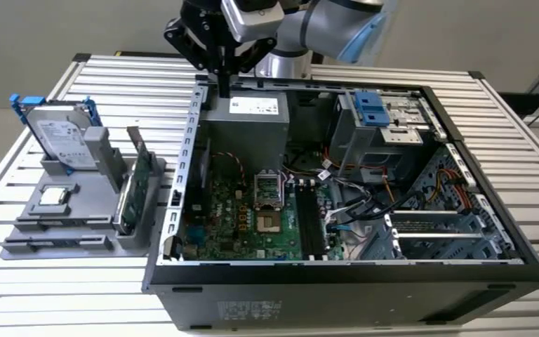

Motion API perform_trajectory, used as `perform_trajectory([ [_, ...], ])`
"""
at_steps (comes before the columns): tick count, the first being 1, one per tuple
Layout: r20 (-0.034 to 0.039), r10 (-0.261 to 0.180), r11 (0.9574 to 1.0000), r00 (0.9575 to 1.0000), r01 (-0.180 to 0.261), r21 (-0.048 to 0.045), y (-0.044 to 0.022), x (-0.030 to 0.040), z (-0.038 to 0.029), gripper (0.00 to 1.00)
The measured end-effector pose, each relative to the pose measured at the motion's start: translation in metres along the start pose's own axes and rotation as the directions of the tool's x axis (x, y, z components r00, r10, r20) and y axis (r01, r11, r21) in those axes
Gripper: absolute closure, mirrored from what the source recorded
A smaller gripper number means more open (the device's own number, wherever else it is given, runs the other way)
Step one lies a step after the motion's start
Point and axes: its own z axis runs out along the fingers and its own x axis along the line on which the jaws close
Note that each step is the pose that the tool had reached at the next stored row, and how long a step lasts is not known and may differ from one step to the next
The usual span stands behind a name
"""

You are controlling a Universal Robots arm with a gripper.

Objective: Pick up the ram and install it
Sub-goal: 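Reach for the ram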

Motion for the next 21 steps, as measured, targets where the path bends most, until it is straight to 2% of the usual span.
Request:
perform_trajectory([
  [21,0.0,0.0,1.0,1.0,0.0,0.0,-0.0014,0.0191,-0.0004,1.0],
])
